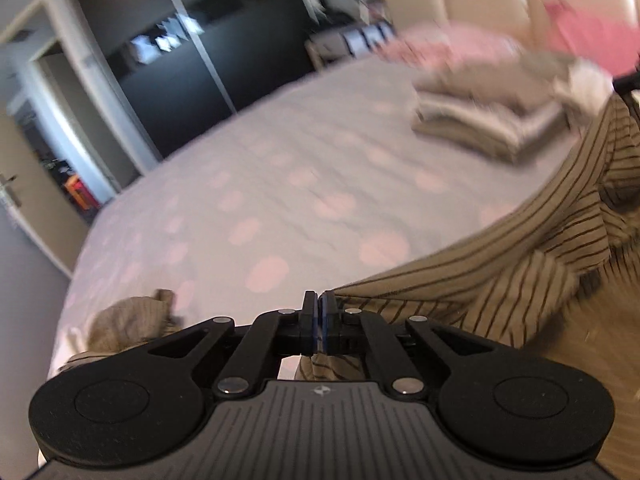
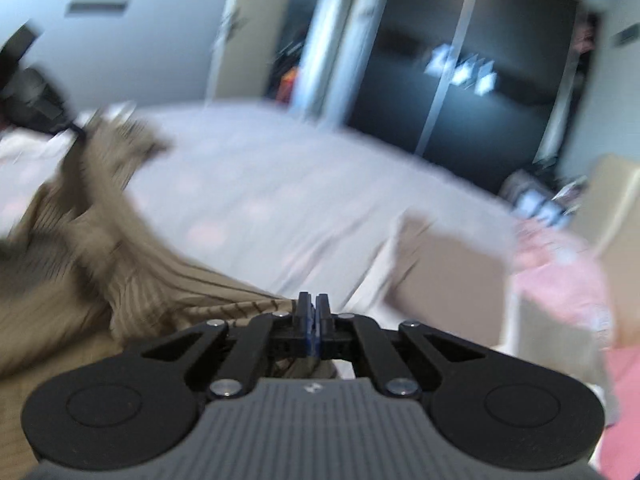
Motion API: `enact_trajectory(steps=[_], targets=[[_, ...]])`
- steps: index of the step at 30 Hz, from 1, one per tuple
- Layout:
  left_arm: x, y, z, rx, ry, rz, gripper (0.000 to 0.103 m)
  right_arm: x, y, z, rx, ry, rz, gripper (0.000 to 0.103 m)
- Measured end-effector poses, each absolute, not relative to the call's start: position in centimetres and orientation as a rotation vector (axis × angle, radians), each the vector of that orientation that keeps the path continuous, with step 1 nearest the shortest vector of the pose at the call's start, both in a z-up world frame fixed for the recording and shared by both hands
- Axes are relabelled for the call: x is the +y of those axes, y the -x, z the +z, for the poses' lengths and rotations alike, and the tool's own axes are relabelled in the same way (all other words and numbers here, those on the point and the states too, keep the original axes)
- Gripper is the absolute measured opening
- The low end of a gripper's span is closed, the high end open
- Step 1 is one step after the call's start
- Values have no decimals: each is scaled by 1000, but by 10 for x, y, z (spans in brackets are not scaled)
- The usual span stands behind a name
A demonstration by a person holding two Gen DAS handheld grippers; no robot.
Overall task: Fold clothes
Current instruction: 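Lift the striped shirt high with both grippers, letting it hang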
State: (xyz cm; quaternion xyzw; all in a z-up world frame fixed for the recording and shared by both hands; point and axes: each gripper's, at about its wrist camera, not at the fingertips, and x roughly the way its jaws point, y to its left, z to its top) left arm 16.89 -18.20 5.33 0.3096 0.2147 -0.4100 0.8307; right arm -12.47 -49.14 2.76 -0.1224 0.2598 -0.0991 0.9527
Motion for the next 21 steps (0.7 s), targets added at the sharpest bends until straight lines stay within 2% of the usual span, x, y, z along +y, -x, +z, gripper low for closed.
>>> enact_trajectory(steps=[7, 16, 21], targets=[[-129, -109, 166, 216, -489, -798, 0, -432, 162, 102, 314, 443, -401, 1], [-42, -12, 331, -186, -250, -671, 0, -356, 240, 249, -53, 511, -485, 1], [-13, 29, 383, -303, -207, -619, 0, -311, 268, 294, -165, 560, -455, 1]])
